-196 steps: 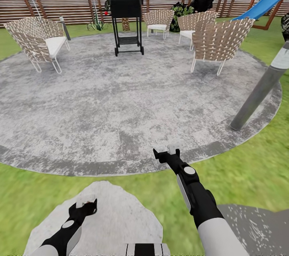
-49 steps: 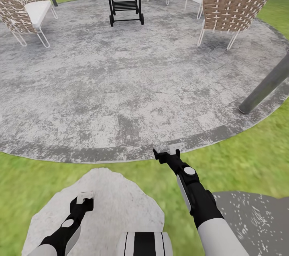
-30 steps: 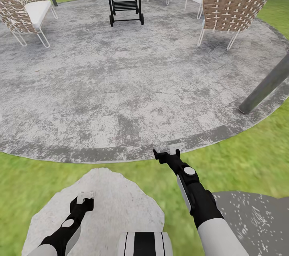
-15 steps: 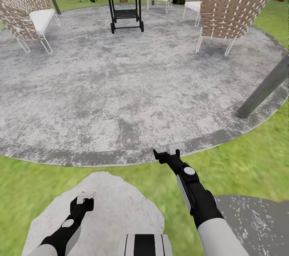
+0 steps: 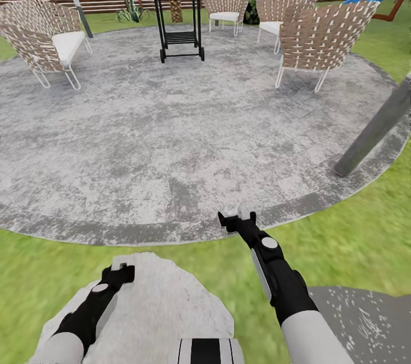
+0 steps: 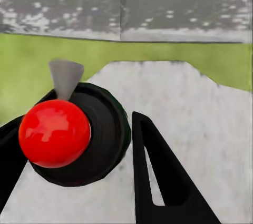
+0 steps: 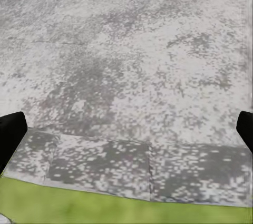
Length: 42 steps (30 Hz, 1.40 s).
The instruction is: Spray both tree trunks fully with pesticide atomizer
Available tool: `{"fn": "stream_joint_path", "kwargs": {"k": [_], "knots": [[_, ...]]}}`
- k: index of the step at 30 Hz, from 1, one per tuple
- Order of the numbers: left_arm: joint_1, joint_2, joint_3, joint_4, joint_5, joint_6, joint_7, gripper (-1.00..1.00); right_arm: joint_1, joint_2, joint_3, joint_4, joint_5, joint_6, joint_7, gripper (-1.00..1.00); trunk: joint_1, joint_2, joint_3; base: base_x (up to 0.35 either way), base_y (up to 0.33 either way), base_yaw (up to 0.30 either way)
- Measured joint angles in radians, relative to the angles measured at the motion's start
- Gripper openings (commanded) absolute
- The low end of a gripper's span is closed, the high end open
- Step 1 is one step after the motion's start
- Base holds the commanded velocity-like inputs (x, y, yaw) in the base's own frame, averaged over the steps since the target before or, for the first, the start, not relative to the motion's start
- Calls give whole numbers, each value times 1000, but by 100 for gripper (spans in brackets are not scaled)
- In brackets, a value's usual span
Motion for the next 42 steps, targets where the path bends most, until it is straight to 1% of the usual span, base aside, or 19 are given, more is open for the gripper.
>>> {"fn": "stream_joint_path", "kwargs": {"k": [1, 3, 4, 6, 7, 8, 11, 14, 16, 19, 20, 23, 27, 36, 42], "knots": [[0, -1, 0, -38, -1, 27, 0, -100, 0, 0, 0, -5, 0, 0, 0, 100, -1, 0, 4, 0, 0, 0], [2, -4, 0, -113, 0, 117, -1, -100, 1, 0, 0, -34, 0, 1, 0, 100, -1, 1, 12, 0, 0, 0], [3, -5, 0, -129, 0, 137, -1, -100, 1, 0, 0, -41, 0, 2, 0, 100, -2, 1, 16, 0, 0, 0], [-1, -11, -4, -183, -1, 204, -1, -100, 1, 0, 0, -66, -2, 13, -1, 100, -3, 1, 23, 0, 0, 0], [-3, -12, -5, -202, -1, 222, -1, -100, 1, 0, 0, -79, -4, 25, -2, 100, -3, 2, 27, 0, 0, 0], [-4, -11, -6, -223, -2, 246, -1, -100, 1, 0, 0, -103, -6, 54, -1, 100, -4, 2, 31, 0, 0, 0], [-6, -7, -8, -246, -2, 283, -2, -100, 2, 0, 1, -147, -8, 108, -1, 100, -5, 3, 43, 0, 0, 0], [-3, -10, -10, -248, -6, 291, -3, -100, 7, 0, 0, -202, -9, 121, -1, 100, -16, 24, 52, 0, 0, 0], [-2, -13, -11, -245, -7, 293, -5, -100, 34, 0, 0, -237, -9, 124, -1, 100, -24, 38, 58, 0, 0, 0], [-5, -14, -8, -246, -3, 292, -1, -100, 48, 0, 2, -287, -8, 139, -2, 100, -36, 59, 68, 0, 0, -4], [2, -9, -1, -240, -1, 285, 2, -100, 64, 0, 1, -300, -7, 158, -2, 100, -39, 66, 71, 0, 0, -95], [5, -13, -1, -239, 2, 286, 0, -100, 85, 0, 1, -302, -8, 159, -2, 100, -51, 87, 83, 0, 0, -194], [5, -13, -1, -239, 2, 290, -2, -100, 98, 0, 1, -302, -8, 159, -2, 100, -66, 115, 100, 0, 0, -226], [6, -11, 0, -248, 2, 293, -2, -100, 122, 0, 1, -293, -6, 159, -2, 100, -101, 178, 136, 0, 0, -268], [7, -10, 0, -249, 2, 293, -2, -100, 127, 0, 1, -291, -6, 159, -1, 100, -124, 220, 159, 0, 0, -282]]}}
